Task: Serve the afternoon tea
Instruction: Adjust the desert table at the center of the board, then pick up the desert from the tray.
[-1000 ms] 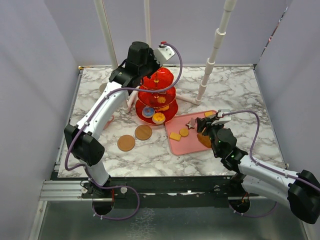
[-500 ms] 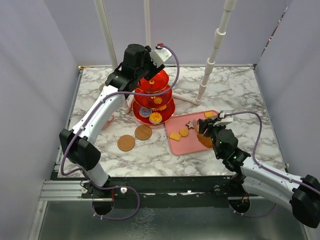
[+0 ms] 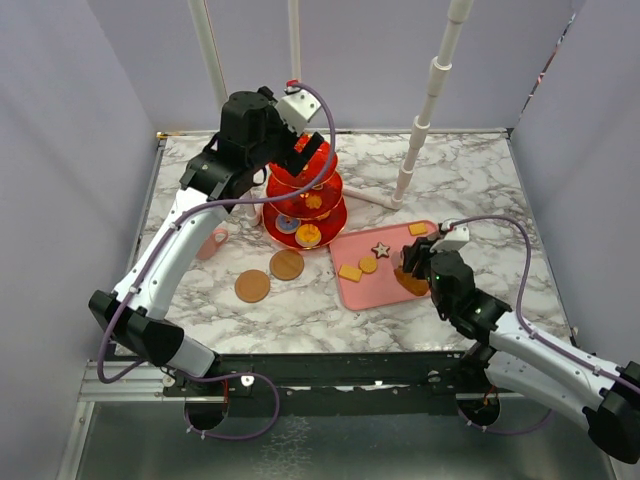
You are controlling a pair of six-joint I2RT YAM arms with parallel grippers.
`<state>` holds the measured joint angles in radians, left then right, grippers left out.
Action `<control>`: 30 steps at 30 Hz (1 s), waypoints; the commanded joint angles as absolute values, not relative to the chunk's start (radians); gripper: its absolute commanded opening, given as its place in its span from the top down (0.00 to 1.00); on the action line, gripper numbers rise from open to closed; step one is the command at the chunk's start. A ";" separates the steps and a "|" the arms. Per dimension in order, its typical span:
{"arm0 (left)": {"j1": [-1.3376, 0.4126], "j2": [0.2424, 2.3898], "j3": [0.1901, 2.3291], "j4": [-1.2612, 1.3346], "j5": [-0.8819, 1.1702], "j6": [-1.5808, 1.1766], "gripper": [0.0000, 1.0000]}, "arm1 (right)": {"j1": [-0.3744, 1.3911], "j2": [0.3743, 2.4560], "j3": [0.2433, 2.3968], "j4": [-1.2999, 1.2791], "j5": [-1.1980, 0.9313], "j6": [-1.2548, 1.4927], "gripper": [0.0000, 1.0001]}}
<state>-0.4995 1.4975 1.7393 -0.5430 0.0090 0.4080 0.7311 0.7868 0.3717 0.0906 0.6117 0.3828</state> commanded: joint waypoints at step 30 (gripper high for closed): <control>-0.500 1.332 1.703 -0.667 0.161 0.263 0.01 | 0.730 0.834 0.508 -0.340 0.805 0.680 0.42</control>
<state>-0.4995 1.3499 1.6737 -0.6537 0.1253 0.2840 0.7311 0.8371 0.5121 -0.3042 0.7757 0.6136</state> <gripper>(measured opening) 0.990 0.579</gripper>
